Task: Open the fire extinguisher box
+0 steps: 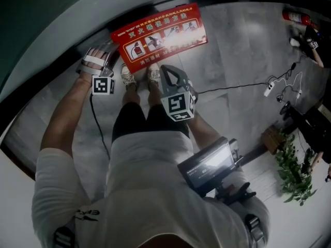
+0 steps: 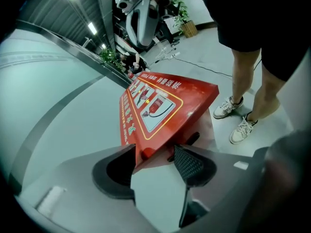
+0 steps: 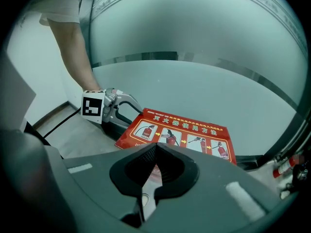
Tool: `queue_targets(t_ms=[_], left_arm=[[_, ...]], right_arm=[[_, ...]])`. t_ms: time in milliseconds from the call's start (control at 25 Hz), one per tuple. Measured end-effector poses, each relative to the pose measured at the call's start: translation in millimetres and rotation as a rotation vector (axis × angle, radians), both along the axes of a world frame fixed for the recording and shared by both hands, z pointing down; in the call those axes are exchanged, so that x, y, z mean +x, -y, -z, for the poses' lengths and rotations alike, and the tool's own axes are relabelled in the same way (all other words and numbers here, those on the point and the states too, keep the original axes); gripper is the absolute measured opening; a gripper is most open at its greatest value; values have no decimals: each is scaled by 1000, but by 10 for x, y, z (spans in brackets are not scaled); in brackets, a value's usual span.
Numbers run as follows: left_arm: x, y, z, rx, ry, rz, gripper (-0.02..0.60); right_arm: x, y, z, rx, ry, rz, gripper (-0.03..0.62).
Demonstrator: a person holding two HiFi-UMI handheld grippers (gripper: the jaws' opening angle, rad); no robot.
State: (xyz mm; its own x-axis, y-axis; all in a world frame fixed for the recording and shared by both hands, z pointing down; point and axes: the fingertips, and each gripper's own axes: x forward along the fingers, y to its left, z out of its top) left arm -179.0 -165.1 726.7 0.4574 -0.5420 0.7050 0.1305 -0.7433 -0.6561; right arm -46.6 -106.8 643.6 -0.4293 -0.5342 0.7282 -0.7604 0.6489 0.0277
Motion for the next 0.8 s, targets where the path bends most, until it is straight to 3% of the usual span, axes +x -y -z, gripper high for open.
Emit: queue_targets(t_ms=[160, 240, 440, 800], left_arm=[[48, 22, -71, 23, 58, -25, 295], [75, 33, -31, 11, 45, -19, 295], [60, -50, 111, -39, -34, -29, 185], [53, -86, 322, -74, -135, 27, 132]], right_arm=[[24, 13, 7, 0, 0, -8, 15], [41, 9, 1, -3, -3, -9, 15], [74, -20, -38, -7, -11, -10, 15], [93, 6, 17, 17, -18, -4, 15]])
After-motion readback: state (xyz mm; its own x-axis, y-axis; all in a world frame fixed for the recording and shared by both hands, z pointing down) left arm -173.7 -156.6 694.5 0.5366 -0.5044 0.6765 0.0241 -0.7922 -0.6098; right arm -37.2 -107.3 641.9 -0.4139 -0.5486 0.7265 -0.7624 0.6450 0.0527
